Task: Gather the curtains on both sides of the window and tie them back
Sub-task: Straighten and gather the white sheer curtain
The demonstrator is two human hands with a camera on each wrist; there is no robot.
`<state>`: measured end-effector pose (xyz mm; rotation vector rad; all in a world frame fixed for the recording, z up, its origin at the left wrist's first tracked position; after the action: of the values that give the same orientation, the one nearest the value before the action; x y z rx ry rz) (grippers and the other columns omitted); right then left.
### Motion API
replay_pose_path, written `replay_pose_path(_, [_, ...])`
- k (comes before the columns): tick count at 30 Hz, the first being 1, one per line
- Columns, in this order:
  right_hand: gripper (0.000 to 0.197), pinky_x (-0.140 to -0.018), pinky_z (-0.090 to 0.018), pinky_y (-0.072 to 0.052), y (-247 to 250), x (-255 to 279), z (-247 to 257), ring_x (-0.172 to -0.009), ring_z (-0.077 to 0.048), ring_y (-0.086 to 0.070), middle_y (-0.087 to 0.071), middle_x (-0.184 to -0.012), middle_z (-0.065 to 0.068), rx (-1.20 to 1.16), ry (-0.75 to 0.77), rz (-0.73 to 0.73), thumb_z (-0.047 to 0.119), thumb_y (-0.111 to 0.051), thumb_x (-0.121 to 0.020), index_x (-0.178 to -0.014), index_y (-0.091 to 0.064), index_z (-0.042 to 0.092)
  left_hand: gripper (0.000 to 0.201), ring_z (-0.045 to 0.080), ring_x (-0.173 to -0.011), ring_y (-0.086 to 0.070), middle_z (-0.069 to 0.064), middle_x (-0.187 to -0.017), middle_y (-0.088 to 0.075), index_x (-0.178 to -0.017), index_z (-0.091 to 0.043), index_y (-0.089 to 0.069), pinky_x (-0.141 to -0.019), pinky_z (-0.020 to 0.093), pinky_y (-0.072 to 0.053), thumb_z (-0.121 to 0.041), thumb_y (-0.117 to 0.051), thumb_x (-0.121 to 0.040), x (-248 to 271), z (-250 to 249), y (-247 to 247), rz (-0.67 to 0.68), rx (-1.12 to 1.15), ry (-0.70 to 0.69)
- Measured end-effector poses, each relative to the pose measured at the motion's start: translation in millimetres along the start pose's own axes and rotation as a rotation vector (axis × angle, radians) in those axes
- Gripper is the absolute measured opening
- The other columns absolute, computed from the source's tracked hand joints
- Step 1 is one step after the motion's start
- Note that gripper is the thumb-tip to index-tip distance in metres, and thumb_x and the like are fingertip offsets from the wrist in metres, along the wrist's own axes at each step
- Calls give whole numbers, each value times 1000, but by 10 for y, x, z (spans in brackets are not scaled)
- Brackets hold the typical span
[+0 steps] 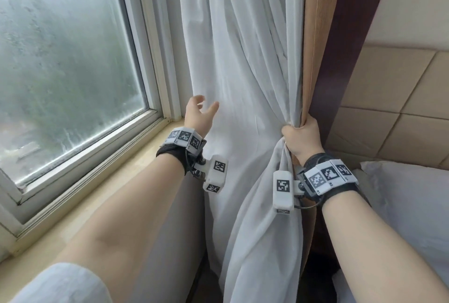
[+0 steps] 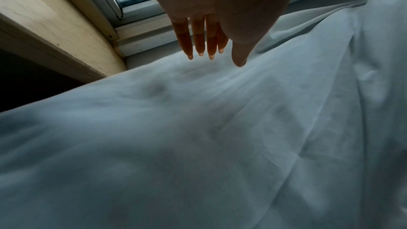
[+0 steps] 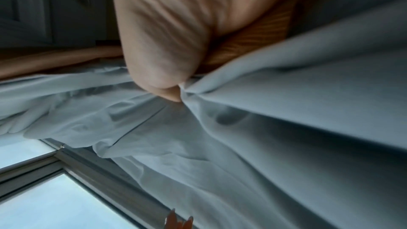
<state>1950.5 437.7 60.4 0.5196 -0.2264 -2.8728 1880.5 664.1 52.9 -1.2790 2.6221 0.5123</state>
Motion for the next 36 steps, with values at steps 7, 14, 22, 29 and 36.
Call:
replay_pose_path(7, [19, -50, -16, -35, -121, -80, -61, -48, -2, -43, -46, -42, 15, -73, -25, -55, 0, -48, -63, -55, -43, 17, 92, 19, -140, -27, 3, -154, -24, -149, -14, -14, -114, 34, -25, -50, -64, -81, -522, 262, -7, 72, 98, 148])
replay_pose_path(14, [22, -49, -15, -37, -160, -158, -51, -50, -5, -46, -48, -50, 8, -123, -32, -93, -5, -50, -62, -57, -43, 15, 87, 15, -105, -60, -4, -118, -61, -126, -14, -49, -95, 32, -47, -73, -63, -64, -772, 425, -222, 282, 207, 244])
replay_pose_path(22, [22, -43, -13, -28, -112, -356, -124, -37, -1, -33, -37, -35, 15, -113, -19, -76, 1, -42, -49, -40, -42, 21, 22, 20, -82, -51, -3, -80, -53, -89, -15, -54, -67, 26, -42, -37, -56, -90, -958, 527, -364, 162, 54, 226])
replay_pose_path(29, [15, -41, -13, -24, -66, -552, -177, -36, -1, -28, -32, -34, 15, -87, 17, -45, 2, -41, -48, -47, -31, 14, 23, 17, -69, -42, 7, -76, -46, -77, -15, -53, -57, 26, -34, -34, -58, -89, -993, 624, -298, 65, 87, 198])
replay_pose_path(36, [10, -46, -15, -32, -57, -657, -230, -41, -3, -38, -40, -37, 16, -59, 14, -26, 6, -43, -51, -51, -40, 15, 40, 18, -104, -57, 2, -115, -59, -125, -14, -52, -83, 25, -38, -35, -56, -91, -821, 630, -169, -93, 109, 269])
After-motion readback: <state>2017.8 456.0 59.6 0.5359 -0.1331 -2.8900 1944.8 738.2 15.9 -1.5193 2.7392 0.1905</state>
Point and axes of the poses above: each hand's wrist, its own x-axis away from the middle knuckle, its own y-axis out of the back of the hand, z = x × y, the point moved 3 cm from there along -x, towards the middle knuckle
